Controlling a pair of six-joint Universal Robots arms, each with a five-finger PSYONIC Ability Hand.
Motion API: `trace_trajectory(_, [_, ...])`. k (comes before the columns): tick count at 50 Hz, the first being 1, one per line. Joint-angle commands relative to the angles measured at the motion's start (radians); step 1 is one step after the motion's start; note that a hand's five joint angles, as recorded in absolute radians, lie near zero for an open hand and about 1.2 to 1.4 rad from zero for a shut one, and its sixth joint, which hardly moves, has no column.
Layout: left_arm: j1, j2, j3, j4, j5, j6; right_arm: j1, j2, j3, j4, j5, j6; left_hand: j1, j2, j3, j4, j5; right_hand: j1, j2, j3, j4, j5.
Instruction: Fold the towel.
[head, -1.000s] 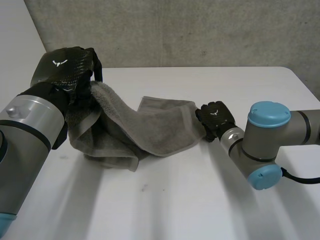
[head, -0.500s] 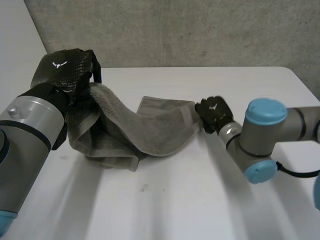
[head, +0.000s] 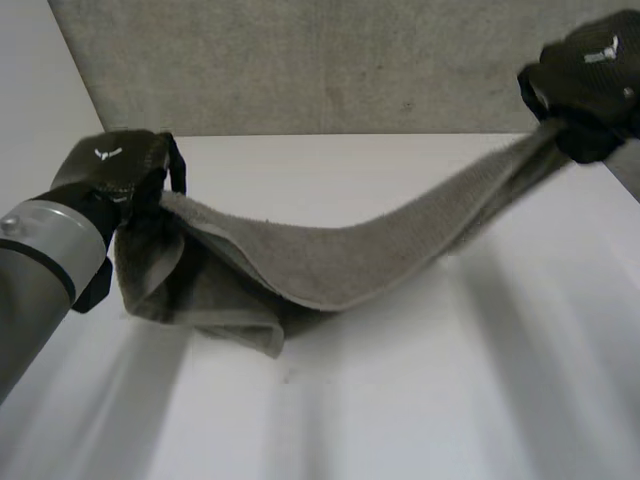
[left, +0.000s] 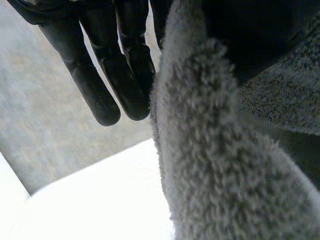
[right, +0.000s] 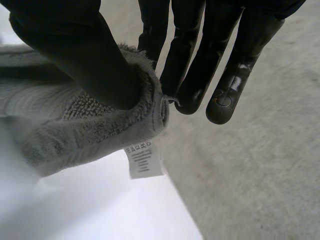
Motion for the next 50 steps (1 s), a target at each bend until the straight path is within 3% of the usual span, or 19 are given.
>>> trace_trajectory(1, [0.067, -0.043, 0.006, -0.181, 0.107, 0.022, 0.010, -0.022, 0.103, 0.181, 0.014, -0.203, 0.210, 0.178, 0.180, 0.178, 0.187, 0.423, 0.216, 0.213, 0.203, 0.240])
trace_trajectory(9, [0.106, -0.180, 0.026, -0.248, 0.132, 0.158, 0.030, 0.105, 0.175, 0.195, 0.032, -0.275, 0.210, 0.178, 0.180, 0.178, 0.187, 0.423, 0.216, 0.213, 0.203, 0.240])
trace_trajectory(11, [0.110, -0.268, 0.086, -0.248, 0.129, 0.210, 0.055, 0.205, 0.116, 0.179, 0.066, -0.270, 0.210, 0.178, 0.180, 0.178, 0.187, 0.423, 0.216, 0.213, 0.203, 0.240])
trace_trajectory(18, [0.107, -0.409, 0.326, -0.222, 0.124, 0.218, 0.098, 0.398, -0.132, 0.043, 0.180, -0.235, 0.210, 0.178, 0.180, 0.178, 0.187, 0.423, 0.216, 0.213, 0.203, 0.240])
trace_trajectory(23, [0.103, -0.470, 0.609, -0.103, 0.119, 0.174, 0.133, 0.486, -0.422, -0.184, 0.258, -0.137, 0.210, 0.178, 0.180, 0.178, 0.187, 0.423, 0.216, 0.213, 0.203, 0.240])
trace_trajectory(25, [0.103, -0.477, 0.704, -0.047, 0.118, 0.140, 0.135, 0.484, -0.542, -0.401, 0.267, -0.066, 0.210, 0.178, 0.180, 0.178, 0.187, 0.423, 0.216, 0.213, 0.203, 0.240])
trace_trajectory(26, [0.103, -0.482, 0.786, 0.013, 0.116, 0.099, 0.135, 0.484, -0.543, -0.402, 0.267, -0.066, 0.210, 0.178, 0.180, 0.178, 0.187, 0.423, 0.216, 0.213, 0.203, 0.240])
trace_trajectory(27, [0.104, -0.482, 0.852, 0.082, 0.107, 0.062, 0.136, 0.466, -0.547, -0.530, 0.266, -0.033, 0.210, 0.178, 0.180, 0.178, 0.187, 0.423, 0.216, 0.213, 0.203, 0.240])
trace_trajectory(28, [0.104, -0.482, 0.853, 0.083, 0.107, 0.062, 0.136, 0.466, -0.547, -0.531, 0.266, -0.032, 0.210, 0.178, 0.180, 0.178, 0.187, 0.423, 0.216, 0.213, 0.203, 0.240])
trace_trajectory(30, [0.104, -0.468, 0.908, 0.220, 0.072, 0.002, 0.136, 0.388, -0.491, -0.734, 0.269, 0.026, 0.210, 0.178, 0.180, 0.178, 0.187, 0.423, 0.216, 0.213, 0.203, 0.240])
trace_trajectory(36, [0.107, -0.425, 0.850, 0.295, 0.063, -0.047, 0.136, 0.303, -0.342, -0.813, 0.238, 0.054, 0.210, 0.178, 0.180, 0.178, 0.187, 0.423, 0.216, 0.213, 0.203, 0.240])
trace_trajectory(41, [0.109, -0.387, 0.675, 0.293, 0.072, -0.052, 0.125, 0.293, -0.137, -0.810, 0.169, 0.055, 0.210, 0.178, 0.180, 0.178, 0.187, 0.423, 0.216, 0.213, 0.203, 0.240])
trace_trajectory(50, [0.110, -0.402, 0.291, 0.302, 0.144, -0.040, 0.122, 0.291, 0.120, -0.764, 0.149, 0.054, 0.210, 0.178, 0.180, 0.178, 0.187, 0.423, 0.216, 0.213, 0.203, 0.240])
